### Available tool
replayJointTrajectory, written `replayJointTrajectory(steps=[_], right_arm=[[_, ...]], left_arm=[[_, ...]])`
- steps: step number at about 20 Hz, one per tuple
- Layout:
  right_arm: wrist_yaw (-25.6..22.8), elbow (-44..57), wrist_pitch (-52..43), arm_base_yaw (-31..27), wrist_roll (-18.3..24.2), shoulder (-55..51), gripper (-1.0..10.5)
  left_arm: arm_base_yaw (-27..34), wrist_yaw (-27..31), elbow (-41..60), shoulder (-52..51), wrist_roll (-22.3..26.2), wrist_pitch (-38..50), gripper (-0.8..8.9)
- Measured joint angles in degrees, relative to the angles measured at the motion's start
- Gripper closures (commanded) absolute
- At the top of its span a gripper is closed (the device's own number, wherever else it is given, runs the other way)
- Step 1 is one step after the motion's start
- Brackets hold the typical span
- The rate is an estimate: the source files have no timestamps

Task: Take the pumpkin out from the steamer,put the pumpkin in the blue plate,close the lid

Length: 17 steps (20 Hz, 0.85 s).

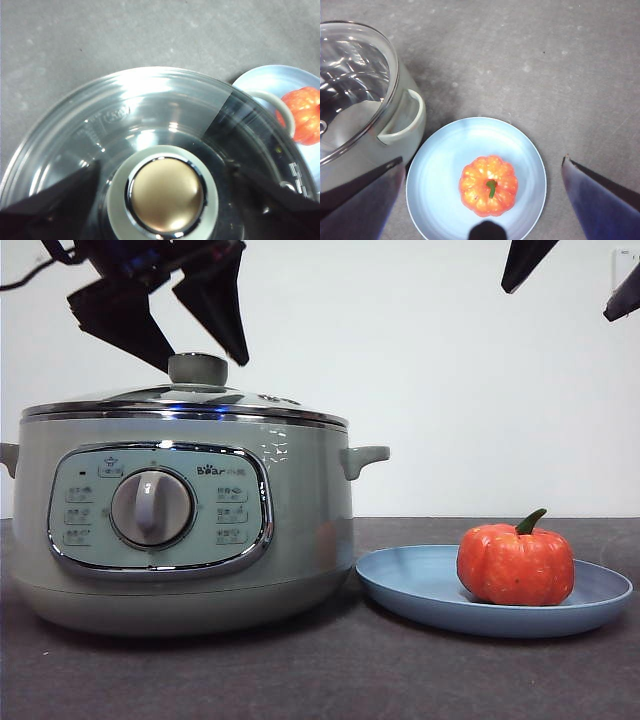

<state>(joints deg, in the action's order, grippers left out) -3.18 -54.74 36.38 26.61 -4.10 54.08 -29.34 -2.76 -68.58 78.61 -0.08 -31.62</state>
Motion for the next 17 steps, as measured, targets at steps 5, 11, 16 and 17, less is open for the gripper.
replayJointTrajectory(steps=[5,11,16,17], right_arm=[[0.15,0.0,0.96,0.0,-0.02,-0.13,6.7],[0.15,0.0,-1.18,0.02,0.02,-5.84,9.6],[0.15,6.97,-9.77,0.04,0.07,-18.12,9.6],[0.07,10.08,-11.47,0.04,0.04,-21.11,9.6]], left_arm=[[-0.04,-0.48,-0.02,-8.37,-0.02,-4.42,5.01],[-0.09,0.72,-0.02,-18.32,0.09,-12.5,8.21],[-0.46,4.61,5.77,-29.35,1.01,-7.85,8.21],[-0.5,5.66,9.57,-32.87,1.01,-5.64,8.21]])
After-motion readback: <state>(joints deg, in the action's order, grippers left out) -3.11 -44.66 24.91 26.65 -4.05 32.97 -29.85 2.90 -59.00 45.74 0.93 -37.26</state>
